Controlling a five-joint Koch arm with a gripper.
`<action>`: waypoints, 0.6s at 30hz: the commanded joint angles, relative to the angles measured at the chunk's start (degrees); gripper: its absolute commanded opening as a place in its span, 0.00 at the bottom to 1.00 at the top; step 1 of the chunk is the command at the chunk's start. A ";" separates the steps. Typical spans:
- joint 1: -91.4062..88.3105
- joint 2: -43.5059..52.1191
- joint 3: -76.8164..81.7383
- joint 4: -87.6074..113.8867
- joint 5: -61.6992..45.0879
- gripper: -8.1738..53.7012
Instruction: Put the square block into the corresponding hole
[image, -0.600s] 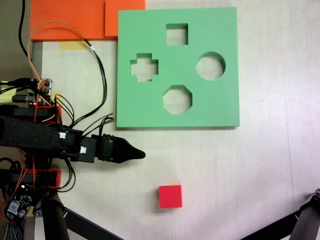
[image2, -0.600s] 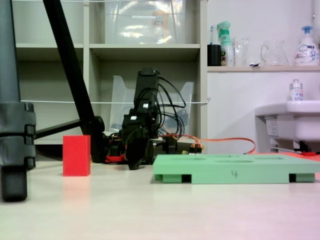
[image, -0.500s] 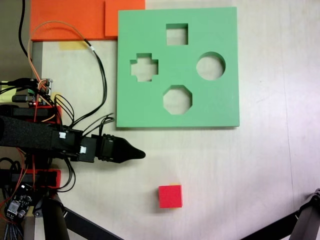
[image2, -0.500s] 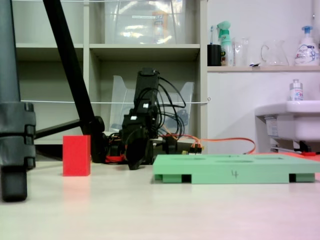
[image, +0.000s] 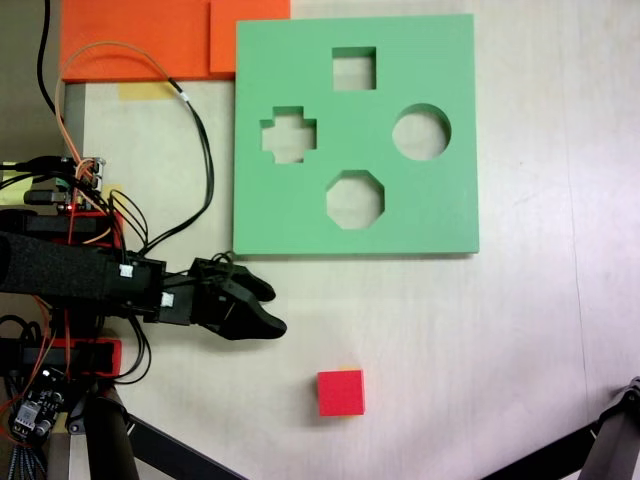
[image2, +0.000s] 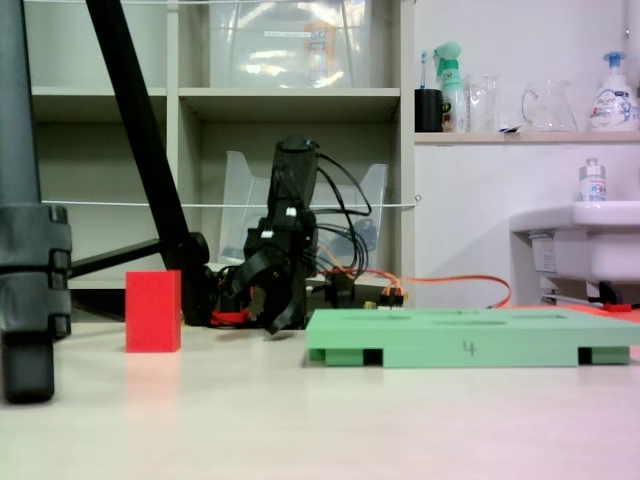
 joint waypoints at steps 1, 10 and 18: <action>0.00 3.60 -8.96 6.15 14.33 0.62; -3.52 -1.23 -49.48 54.14 32.52 0.56; 4.48 -20.04 -80.68 81.74 29.53 0.86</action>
